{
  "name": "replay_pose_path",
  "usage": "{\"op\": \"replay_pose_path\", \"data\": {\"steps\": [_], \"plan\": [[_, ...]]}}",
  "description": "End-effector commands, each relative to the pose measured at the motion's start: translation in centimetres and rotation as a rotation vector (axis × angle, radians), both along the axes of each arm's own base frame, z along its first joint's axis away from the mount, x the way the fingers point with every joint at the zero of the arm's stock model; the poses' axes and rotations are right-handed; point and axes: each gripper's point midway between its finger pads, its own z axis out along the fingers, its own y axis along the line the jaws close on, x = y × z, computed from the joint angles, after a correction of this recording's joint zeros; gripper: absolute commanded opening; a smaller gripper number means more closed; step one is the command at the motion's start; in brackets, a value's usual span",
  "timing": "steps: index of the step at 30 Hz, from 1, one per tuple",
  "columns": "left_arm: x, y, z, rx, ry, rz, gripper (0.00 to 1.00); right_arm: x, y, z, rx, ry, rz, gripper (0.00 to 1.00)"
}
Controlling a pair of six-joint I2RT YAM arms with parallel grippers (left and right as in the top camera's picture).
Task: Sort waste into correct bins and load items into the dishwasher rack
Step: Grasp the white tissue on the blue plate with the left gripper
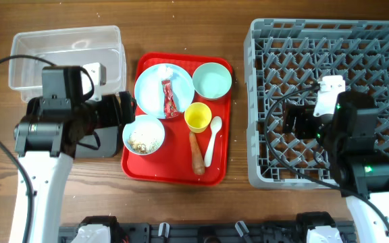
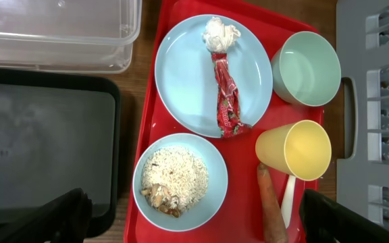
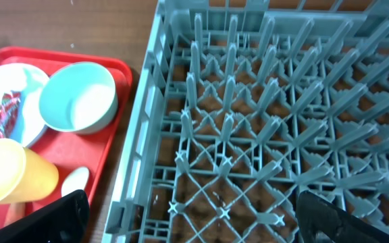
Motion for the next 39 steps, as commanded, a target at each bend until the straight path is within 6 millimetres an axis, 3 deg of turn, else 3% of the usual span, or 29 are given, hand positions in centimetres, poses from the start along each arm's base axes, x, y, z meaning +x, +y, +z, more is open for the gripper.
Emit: {"op": "replay_pose_path", "data": {"steps": [1, 5, 8, 12, 17, 28, 39], "plan": [[1.5, -1.0, 0.2, -0.06, -0.011, -0.025, 1.0, 0.3, 0.1, 0.7, 0.002, -0.013, 0.012, 1.0], [5.5, -1.8, 1.5, -0.089, -0.148, -0.04, 1.0, 0.5, 0.1, 0.9, 0.002, -0.024, 0.012, 1.0], [8.6, -3.2, 1.1, -0.089, -0.208, -0.069, 1.0, 0.5, 0.1, 1.0, 0.006, -0.025, 0.009, 1.0], [12.5, -4.4, -2.2, -0.011, -0.217, -0.064, 1.0, 0.5, 0.1, 1.0, 0.006, -0.025, 0.009, 1.0], [15.5, -7.0, -6.4, 0.002, -0.211, -0.105, 1.0, 0.5, 0.1, 1.0, 0.006, -0.025, 0.009, 1.0], [18.0, -9.9, -14.0, -0.001, -0.155, -0.133, 0.9, 0.5, 0.1, 1.0, 0.006, -0.024, 0.009, 1.0], [18.0, -9.8, -18.6, 0.018, -0.085, -0.132, 0.83, 0.5, 0.1, 0.7, 0.008, -0.015, 0.007, 1.0]]}}
